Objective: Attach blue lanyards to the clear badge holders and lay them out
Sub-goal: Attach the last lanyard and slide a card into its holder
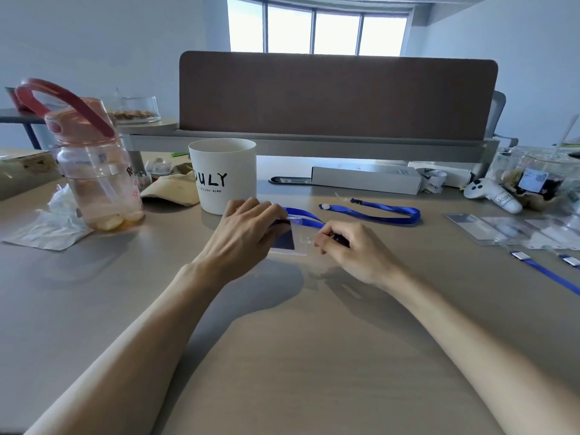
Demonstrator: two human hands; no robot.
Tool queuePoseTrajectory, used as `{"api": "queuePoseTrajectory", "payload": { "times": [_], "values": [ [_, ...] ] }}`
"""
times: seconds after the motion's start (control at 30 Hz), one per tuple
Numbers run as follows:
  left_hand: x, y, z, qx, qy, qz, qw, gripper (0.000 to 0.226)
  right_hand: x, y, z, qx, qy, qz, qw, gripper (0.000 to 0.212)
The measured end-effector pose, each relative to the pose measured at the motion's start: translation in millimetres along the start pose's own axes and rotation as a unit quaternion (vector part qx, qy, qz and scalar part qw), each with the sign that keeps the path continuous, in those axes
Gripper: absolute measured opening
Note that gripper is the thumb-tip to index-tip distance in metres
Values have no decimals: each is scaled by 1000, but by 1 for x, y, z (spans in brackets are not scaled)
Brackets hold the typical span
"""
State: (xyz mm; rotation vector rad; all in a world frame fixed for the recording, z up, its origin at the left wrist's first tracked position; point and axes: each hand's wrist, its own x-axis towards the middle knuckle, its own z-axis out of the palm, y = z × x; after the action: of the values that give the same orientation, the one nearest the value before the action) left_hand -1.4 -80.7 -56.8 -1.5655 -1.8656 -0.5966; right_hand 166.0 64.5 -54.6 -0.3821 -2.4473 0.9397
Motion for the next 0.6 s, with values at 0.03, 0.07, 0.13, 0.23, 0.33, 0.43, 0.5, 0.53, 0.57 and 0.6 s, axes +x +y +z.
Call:
{"api": "queuePoseTrajectory", "payload": {
  "times": [0.03,0.07,0.13,0.23,0.33,0.43,0.5,0.53,0.57,0.6],
  "values": [
    [0,0,0,1,-5,-17,1000,27,0,-2,2,-2,-21,12,1000,22],
    [-1,-1,1,-2,-2,-35,999,24,0,-3,4,5,-43,19,999,22],
    [-2,0,4,3,10,-47,999,18,-2,-6,7,52,-64,29,996,22],
    [-1,6,6,-56,11,-35,998,18,-2,-9,7,119,-37,48,991,20],
    [2,17,2,-161,-7,-19,987,25,-1,-9,4,150,-18,49,987,18],
    [1,24,0,-163,-37,9,986,28,-2,-7,4,139,-19,38,989,17],
    [1,24,-1,-151,-46,19,987,30,-2,-7,6,115,-24,27,993,16],
    [0,24,-1,-149,-45,20,988,30,-2,-7,7,99,-25,21,995,16],
    [0,24,0,-150,-43,20,988,30,-2,-7,7,79,-23,15,997,16],
    [0,24,0,-153,-39,19,987,29,-2,-7,8,56,-18,8,998,17]
  ]
}}
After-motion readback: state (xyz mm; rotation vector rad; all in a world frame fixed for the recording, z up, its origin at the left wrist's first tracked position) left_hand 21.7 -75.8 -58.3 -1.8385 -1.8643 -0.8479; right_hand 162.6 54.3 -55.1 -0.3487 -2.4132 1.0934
